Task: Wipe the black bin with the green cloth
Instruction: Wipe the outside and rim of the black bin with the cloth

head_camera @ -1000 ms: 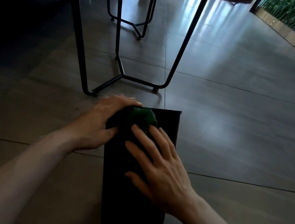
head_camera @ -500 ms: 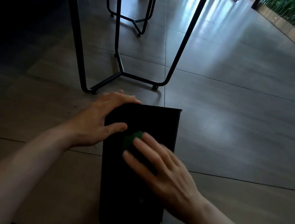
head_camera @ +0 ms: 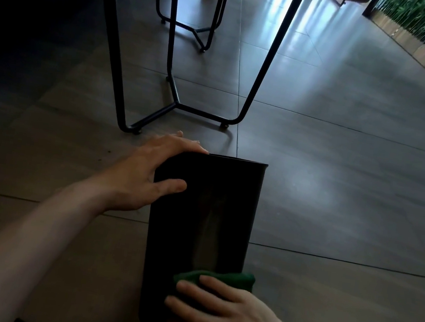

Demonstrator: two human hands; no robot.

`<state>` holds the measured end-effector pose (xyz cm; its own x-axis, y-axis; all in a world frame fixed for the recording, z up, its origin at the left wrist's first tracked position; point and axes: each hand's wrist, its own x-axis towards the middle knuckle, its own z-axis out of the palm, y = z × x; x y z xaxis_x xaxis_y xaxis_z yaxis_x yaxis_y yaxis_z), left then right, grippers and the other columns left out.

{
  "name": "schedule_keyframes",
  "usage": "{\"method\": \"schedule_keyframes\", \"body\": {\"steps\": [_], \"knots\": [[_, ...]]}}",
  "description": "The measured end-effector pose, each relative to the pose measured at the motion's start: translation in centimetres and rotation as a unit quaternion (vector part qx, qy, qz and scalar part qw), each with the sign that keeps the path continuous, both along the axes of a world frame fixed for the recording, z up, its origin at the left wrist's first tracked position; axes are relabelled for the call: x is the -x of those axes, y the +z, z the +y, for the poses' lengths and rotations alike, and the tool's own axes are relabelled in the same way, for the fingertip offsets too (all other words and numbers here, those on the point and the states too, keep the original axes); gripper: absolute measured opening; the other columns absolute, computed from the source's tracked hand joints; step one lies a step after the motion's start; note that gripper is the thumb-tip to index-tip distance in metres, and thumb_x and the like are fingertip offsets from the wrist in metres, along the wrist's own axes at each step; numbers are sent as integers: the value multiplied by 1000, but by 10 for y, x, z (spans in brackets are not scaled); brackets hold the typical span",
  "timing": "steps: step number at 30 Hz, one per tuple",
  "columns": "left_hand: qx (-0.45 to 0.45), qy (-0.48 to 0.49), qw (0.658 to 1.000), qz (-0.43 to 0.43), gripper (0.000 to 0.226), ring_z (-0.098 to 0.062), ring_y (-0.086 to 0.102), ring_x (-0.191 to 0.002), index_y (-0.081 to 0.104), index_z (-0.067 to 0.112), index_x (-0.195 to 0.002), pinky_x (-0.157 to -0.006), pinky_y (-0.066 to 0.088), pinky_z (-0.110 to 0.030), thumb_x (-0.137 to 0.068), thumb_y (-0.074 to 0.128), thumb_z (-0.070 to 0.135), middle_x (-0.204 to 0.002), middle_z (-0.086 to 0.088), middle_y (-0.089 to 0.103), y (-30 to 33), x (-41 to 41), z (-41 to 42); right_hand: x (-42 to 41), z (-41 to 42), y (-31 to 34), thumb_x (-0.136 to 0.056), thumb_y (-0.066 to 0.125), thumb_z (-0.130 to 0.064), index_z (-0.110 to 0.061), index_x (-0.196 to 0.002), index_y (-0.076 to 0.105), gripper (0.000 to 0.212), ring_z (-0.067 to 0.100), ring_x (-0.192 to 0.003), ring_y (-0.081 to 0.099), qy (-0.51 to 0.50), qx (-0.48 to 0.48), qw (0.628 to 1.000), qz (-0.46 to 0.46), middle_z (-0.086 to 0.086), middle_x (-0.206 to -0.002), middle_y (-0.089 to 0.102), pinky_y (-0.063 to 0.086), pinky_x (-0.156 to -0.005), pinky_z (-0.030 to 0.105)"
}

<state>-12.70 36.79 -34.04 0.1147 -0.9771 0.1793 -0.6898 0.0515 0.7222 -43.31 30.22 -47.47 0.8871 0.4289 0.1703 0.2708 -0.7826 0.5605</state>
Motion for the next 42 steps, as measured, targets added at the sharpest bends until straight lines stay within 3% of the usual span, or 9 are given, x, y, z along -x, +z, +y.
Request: {"method": "schedule_keyframes", "body": {"steps": [4,10,14,18,21,29,32,36,42], "knots": [[-1,0,1000,12,67,3,17,-151,43,55,-135,-124,24,-45,-88,73,18,-150,22,44,1,1,0,-31,-21,45,-107,59,-17,-24,-156,46,51,36,-155,30,-42,-181,981,-57,10,-168,32,31,-125,52],[-3,1,1000,10,69,3,18,-151,42,58,-135,-124,25,-47,-87,73,20,-150,24,44,0,-2,0,-85,-56,100,-111,51,-22,-19,-150,53,39,36,-156,26,-188,-345,889,-234,15,-163,35,43,-115,57],[-2,-7,1000,7,68,2,17,-151,42,58,-136,-123,25,-48,-88,73,20,-151,26,42,0,-3,0,-54,-20,54,-105,63,-15,-16,-148,57,44,38,-153,33,-92,-265,949,-144,16,-162,41,36,-122,54],[-1,-12,1000,14,65,5,16,-151,46,51,-136,-124,22,-42,-87,74,20,-150,28,42,1,1,0,-7,13,6,-116,26,-25,-9,-160,28,47,32,-160,8,-52,-39,996,-56,16,-171,17,12,-129,34],[1,-20,1000,14,64,6,15,-151,47,50,-136,-124,21,-40,-87,74,18,-150,29,42,1,1,0,-11,3,30,-111,48,-33,-27,-155,47,44,29,-157,26,-37,-109,993,-8,4,-166,35,29,-127,38],[-3,-16,1000,21,62,2,17,-152,44,55,-135,-123,24,-49,-88,72,25,-151,27,42,-2,-4,-3,-89,-47,89,-111,51,-27,-21,-149,53,39,37,-156,26,-210,-373,866,-260,14,-163,32,40,-117,58],[3,-10,1000,14,60,1,17,-152,44,56,-135,-123,25,-48,-86,69,33,-151,27,42,-3,-5,-2,-66,-15,59,-105,63,-20,-21,-144,61,39,38,-153,33,-145,-339,912,-180,13,-162,41,40,-118,56],[-5,3,1000,8,66,1,16,-152,43,56,-135,-123,24,-48,-88,74,23,-151,26,42,-3,-4,-4,-18,21,48,-110,51,-24,-33,-135,66,31,29,-143,51,-72,-238,968,14,4,-153,55,51,-105,39],[-4,1,1000,6,64,3,17,-151,46,51,-136,-124,23,-43,-87,74,21,-149,26,44,-1,-2,-3,-29,-3,135,-100,60,-19,-35,-140,55,43,13,-117,57,-159,-452,863,157,-6,-145,44,49,-97,21]]}}
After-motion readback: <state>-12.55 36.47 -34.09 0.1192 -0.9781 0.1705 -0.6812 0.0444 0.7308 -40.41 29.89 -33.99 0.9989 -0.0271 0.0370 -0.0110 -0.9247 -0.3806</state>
